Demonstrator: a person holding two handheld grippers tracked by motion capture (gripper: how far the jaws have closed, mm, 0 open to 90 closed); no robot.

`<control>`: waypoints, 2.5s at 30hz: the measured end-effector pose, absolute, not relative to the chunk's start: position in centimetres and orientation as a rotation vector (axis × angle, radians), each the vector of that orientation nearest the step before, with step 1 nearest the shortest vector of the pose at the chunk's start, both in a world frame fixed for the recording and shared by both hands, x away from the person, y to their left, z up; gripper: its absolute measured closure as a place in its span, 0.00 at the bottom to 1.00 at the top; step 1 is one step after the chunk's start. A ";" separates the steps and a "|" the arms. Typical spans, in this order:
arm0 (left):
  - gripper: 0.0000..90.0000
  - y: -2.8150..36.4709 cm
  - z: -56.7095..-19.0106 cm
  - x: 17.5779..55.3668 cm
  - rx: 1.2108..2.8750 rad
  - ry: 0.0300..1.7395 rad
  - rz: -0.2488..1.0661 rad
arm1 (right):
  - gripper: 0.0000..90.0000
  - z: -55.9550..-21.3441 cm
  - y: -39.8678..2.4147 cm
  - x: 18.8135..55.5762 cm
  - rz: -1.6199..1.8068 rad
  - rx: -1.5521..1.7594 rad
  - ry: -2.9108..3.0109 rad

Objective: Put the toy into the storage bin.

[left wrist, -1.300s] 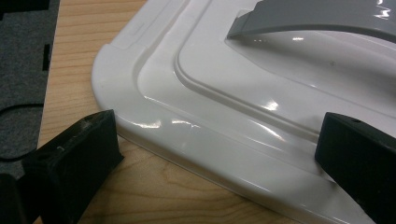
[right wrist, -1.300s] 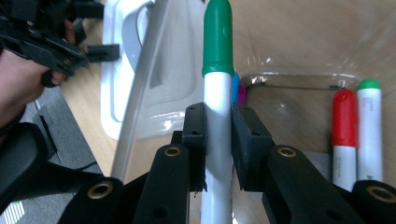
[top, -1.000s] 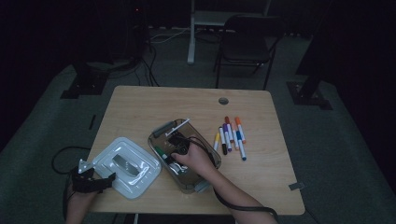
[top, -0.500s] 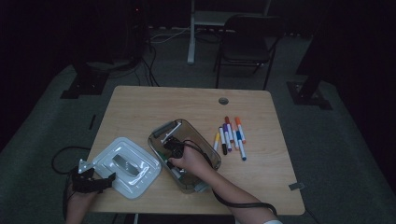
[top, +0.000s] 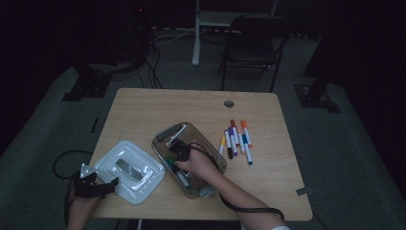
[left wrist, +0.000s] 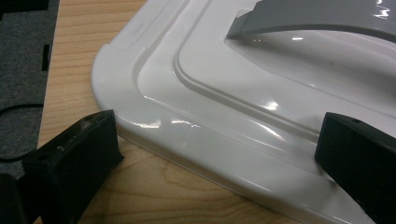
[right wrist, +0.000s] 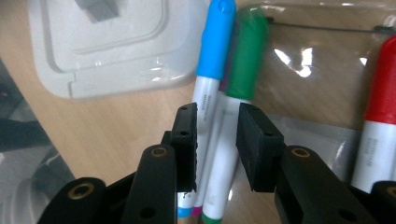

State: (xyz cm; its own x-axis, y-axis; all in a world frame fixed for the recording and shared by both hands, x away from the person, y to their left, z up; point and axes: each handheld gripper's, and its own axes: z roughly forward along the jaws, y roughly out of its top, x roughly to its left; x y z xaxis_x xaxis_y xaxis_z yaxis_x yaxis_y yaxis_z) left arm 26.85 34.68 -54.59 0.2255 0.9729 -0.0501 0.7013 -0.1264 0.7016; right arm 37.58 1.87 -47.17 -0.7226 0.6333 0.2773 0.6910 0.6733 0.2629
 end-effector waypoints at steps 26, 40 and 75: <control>0.01 34.7 -54.6 26.9 1.896 1.537 0.577 | 0.65 -39.0 -10.1 37.9 -0.996 -1.261 -2.651; 0.01 34.7 -54.6 26.8 1.896 1.538 0.575 | 0.58 -40.7 -16.6 39.1 -1.077 -1.461 -2.595; 0.01 34.7 -54.6 26.9 1.894 1.540 0.577 | 0.65 -48.9 -26.7 46.9 -0.850 -2.008 -2.452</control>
State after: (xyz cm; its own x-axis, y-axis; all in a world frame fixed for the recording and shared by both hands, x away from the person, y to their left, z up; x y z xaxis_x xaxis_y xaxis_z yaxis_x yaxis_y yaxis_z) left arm 26.85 34.66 -54.59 0.2238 0.9734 -0.0497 0.7015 -0.1255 0.7016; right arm 46.88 -26.74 -48.93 -0.2450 0.9462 0.2114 0.8740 0.1212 0.4706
